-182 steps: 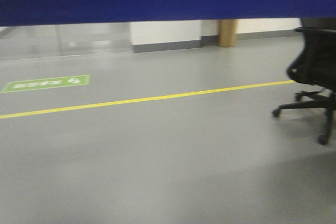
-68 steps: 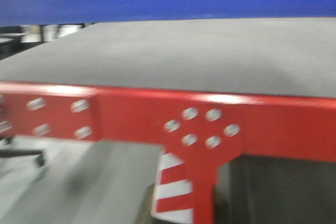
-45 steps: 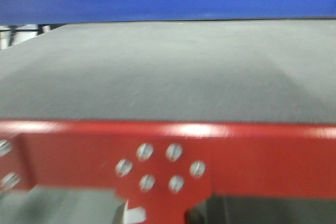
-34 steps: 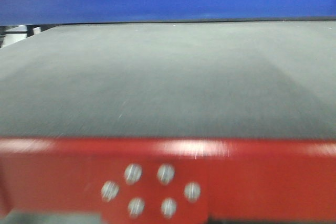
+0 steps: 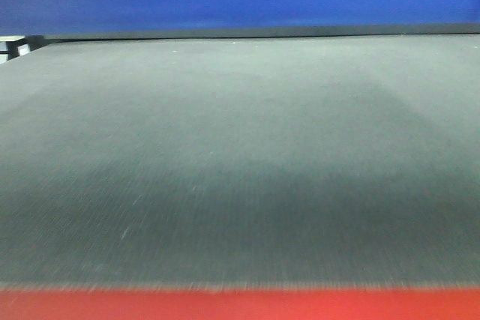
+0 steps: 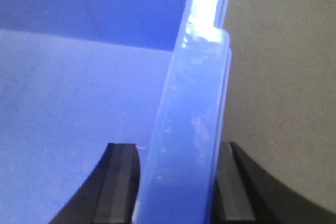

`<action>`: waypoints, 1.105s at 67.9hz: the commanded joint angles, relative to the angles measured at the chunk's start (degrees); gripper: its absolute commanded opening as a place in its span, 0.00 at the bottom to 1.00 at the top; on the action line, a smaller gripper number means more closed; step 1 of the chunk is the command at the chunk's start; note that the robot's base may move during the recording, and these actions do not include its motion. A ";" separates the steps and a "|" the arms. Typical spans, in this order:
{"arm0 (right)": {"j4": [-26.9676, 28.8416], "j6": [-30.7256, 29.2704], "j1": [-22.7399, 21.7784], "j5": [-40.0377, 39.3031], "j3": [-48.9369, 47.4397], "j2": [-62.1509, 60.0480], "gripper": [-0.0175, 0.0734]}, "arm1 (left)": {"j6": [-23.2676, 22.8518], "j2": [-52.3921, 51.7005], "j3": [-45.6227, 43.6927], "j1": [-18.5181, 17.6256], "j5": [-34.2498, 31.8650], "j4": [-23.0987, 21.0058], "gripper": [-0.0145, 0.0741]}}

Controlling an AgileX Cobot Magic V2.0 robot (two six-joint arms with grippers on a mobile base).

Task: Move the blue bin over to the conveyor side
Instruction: 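Hold the bin and drive up to the red-framed conveyor table, then lower the blue bin onto the grey conveyor surface with both grippers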

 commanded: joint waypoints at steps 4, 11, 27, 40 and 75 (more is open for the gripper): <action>-2.85 0.03 -0.54 -5.79 -0.67 -1.09 0.11 | 0.53 -1.16 -0.97 0.08 -4.97 3.26 0.17; -2.85 0.03 -0.54 -5.79 -0.67 -1.09 0.11 | 0.53 -1.16 -0.97 0.08 -4.97 3.26 0.17; -2.85 0.03 -0.54 -5.79 -0.67 -1.09 0.11 | 0.53 -1.16 -0.97 0.08 -4.97 3.26 0.17; -2.85 0.03 -0.54 -5.79 -0.67 -1.09 0.11 | 0.53 -1.16 -0.97 0.08 -4.97 3.26 0.17; -2.85 0.03 -0.54 -5.79 -0.67 -1.09 0.11 | 0.53 -1.16 -0.97 0.08 -4.97 3.26 0.17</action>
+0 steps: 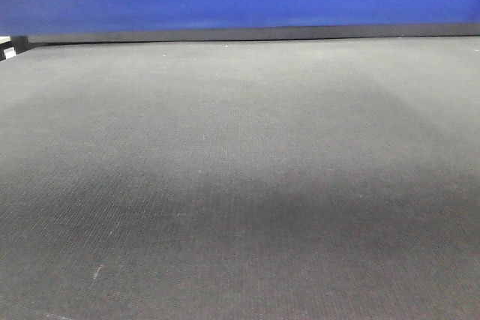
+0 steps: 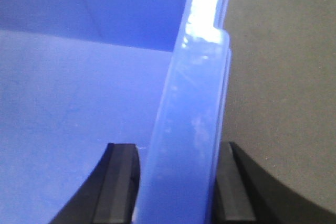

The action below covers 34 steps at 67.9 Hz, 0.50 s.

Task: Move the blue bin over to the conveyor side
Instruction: 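Lower the blue bin onto the grey conveyor surface with both grippers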

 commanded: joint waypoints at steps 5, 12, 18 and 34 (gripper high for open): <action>-2.85 0.03 -0.54 -5.79 -0.67 -1.09 0.11 | 0.53 -1.16 -0.97 0.08 -4.97 3.26 0.17; -2.85 0.03 -0.54 -5.79 -0.67 -1.09 0.11 | 0.53 -1.16 -0.97 0.08 -4.97 3.26 0.17; -2.85 0.03 -0.54 -5.79 -0.67 -1.09 0.11 | 0.53 -1.16 -0.97 0.08 -4.97 3.26 0.17; -2.85 0.03 -0.54 -5.79 -0.67 -1.09 0.11 | 0.53 -1.16 -0.97 0.08 -5.62 3.25 0.17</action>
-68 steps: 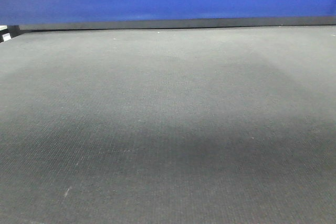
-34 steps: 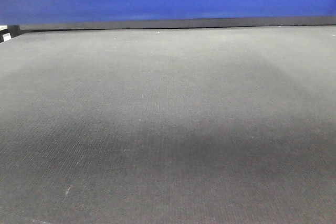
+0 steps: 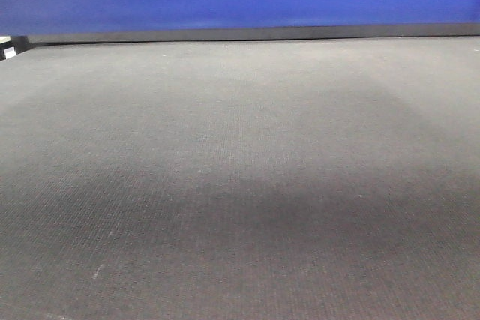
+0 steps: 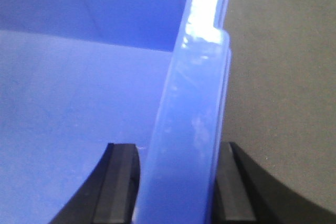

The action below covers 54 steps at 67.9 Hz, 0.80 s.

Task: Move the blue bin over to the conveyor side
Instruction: 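Lower the blue bin onto the grey conveyor surface with both grippers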

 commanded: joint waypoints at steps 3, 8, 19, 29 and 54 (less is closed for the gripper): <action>-2.85 0.03 -0.54 -6.06 -0.67 -1.09 0.11 | 0.53 -1.16 -0.97 0.08 -5.42 3.10 0.17; -2.02 0.03 -0.54 -5.30 -0.67 -1.09 0.11 | 0.53 -1.16 -1.08 0.08 -5.13 3.10 0.17; -0.41 0.03 -0.54 -5.01 -0.79 -0.47 0.11 | 0.82 -0.18 -1.16 0.08 -5.91 3.00 0.17; -0.41 0.03 -0.54 -5.00 -4.17 3.55 0.11 | 1.07 3.47 -3.35 0.08 -5.91 3.00 0.17; -0.41 0.03 -0.54 -3.16 -10.73 19.33 0.11 | 1.07 17.96 -6.70 0.08 -3.28 3.00 0.17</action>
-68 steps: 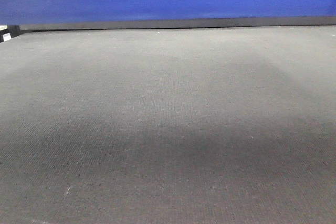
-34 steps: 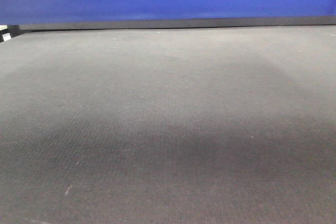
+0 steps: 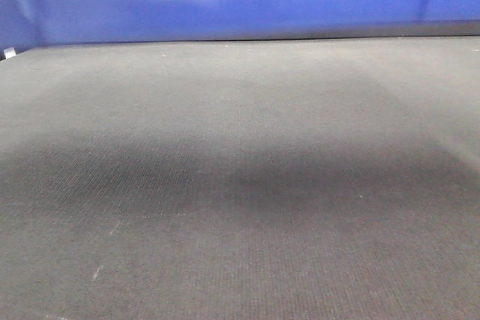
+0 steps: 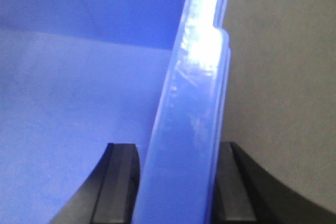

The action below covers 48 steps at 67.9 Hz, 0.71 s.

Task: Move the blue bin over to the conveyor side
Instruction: 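Lower the blue bin onto the grey conveyor surface with both grippers, then open both grippers and release the bin rims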

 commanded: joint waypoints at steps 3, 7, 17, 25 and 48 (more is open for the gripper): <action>-0.26 0.92 -0.34 -3.72 -1.35 3.88 0.11 | 0.72 3.40 -1.16 -0.13 -1.67 0.20 0.17; -0.26 0.92 -0.34 -3.60 -1.35 5.70 0.11 | 0.72 5.34 -1.16 -0.13 -1.67 0.20 0.17; -0.26 0.92 -0.34 -3.35 -1.25 10.28 0.11 | 0.72 9.78 -1.16 -0.13 -2.47 0.20 0.17; -0.37 0.92 -0.34 -3.35 -1.25 13.62 0.11 | 0.72 13.21 -1.16 -0.13 -2.91 0.20 0.17; -0.48 0.92 -0.34 -3.35 -1.03 19.21 0.14 | 0.72 18.54 -1.16 -0.13 -3.62 0.41 0.23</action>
